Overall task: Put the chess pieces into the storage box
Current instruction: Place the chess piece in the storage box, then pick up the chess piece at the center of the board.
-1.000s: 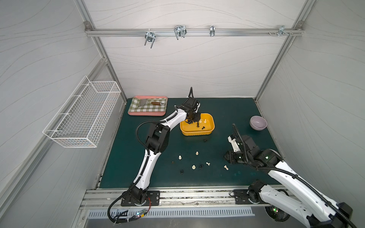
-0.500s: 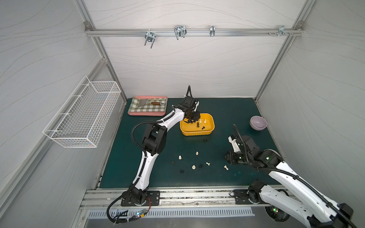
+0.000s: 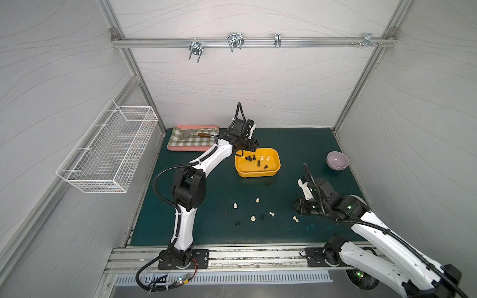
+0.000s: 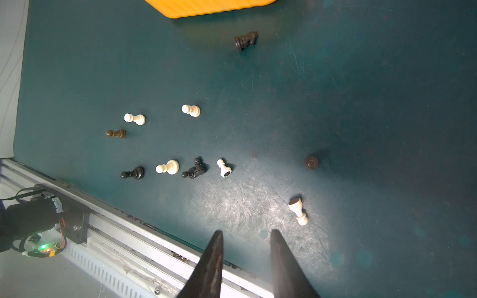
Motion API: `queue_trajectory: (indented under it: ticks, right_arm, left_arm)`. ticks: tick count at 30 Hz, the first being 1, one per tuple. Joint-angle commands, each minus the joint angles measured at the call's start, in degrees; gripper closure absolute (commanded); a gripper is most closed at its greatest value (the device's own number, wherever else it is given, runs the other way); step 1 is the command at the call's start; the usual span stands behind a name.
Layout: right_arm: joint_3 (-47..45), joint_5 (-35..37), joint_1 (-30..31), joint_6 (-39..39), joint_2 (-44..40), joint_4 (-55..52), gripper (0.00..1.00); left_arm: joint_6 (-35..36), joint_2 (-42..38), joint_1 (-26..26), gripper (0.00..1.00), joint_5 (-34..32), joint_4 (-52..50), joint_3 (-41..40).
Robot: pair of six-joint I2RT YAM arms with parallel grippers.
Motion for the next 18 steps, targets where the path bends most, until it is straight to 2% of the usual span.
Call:
queue_trajectory:
  ticks: [1, 7, 18]
  right_arm:
    - [0.0, 0.7, 0.7, 0.8, 0.7, -0.9, 0.67]
    - [0.7, 1.0, 2.0, 0.0, 3.3, -0.5, 0.67]
    - [2.2, 3.0, 7.3, -1.9, 12.1, 1.4, 0.67]
  left_arm:
    - [-0.8, -4.6, 1.0, 0.49, 0.0, 3.0, -3.1]
    - [-1.6, -11.6, 1.1, 0.49, -0.1, 3.6, -10.3]
    - [-6.5, -24.0, 1.1, 0.49, -0.1, 6.5, -29.0]
